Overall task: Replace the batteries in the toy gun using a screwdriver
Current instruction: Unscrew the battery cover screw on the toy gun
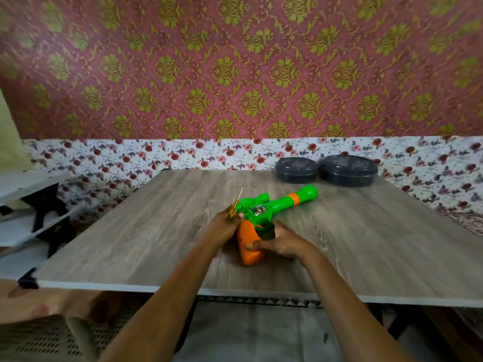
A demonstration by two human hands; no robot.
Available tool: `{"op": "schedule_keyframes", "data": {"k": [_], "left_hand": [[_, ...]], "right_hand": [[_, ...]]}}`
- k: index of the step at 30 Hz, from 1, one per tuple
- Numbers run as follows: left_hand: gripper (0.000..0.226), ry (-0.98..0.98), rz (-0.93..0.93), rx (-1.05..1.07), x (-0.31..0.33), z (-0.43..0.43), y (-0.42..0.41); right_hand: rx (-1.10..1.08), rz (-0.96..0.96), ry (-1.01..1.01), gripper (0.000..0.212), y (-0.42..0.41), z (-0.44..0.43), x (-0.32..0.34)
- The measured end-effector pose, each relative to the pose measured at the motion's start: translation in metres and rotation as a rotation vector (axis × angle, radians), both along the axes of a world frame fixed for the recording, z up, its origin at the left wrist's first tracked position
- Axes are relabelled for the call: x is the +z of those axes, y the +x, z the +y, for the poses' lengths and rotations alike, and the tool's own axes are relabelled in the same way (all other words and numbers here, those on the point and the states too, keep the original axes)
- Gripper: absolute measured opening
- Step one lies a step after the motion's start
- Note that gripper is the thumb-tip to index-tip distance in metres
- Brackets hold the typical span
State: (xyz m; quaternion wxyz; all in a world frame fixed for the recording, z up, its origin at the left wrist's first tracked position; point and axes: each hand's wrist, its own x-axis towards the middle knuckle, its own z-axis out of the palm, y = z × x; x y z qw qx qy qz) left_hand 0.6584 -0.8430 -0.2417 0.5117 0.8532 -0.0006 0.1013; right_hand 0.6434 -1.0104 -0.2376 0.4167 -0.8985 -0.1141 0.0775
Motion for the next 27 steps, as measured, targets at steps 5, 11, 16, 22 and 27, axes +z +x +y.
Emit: {"op": "schedule_keyframes", "data": {"k": [5, 11, 16, 22, 27], "left_hand": [[0.027, -0.147, -0.028, -0.085, -0.002, 0.003, 0.011], [0.042, -0.382, -0.242, -0.029, 0.006, 0.006, 0.04], [0.06, -0.349, -0.352, -0.068, 0.008, 0.009, 0.059], [0.046, -0.279, -0.39, -0.146, 0.006, 0.008, 0.068], [0.045, -0.249, -0.409, -0.101, -0.001, 0.012, 0.062]], "right_hand": [[0.08, 0.055, 0.176, 0.096, 0.013, 0.008, 0.002], [0.177, 0.035, 0.414, 0.119, 0.053, 0.021, 0.008], [0.178, 0.077, 0.537, 0.098, 0.079, 0.024, -0.006], [0.251, 0.103, 0.556, 0.049, 0.081, 0.029, -0.015], [0.222, 0.034, 0.529, 0.044, 0.079, 0.03, -0.016]]}}
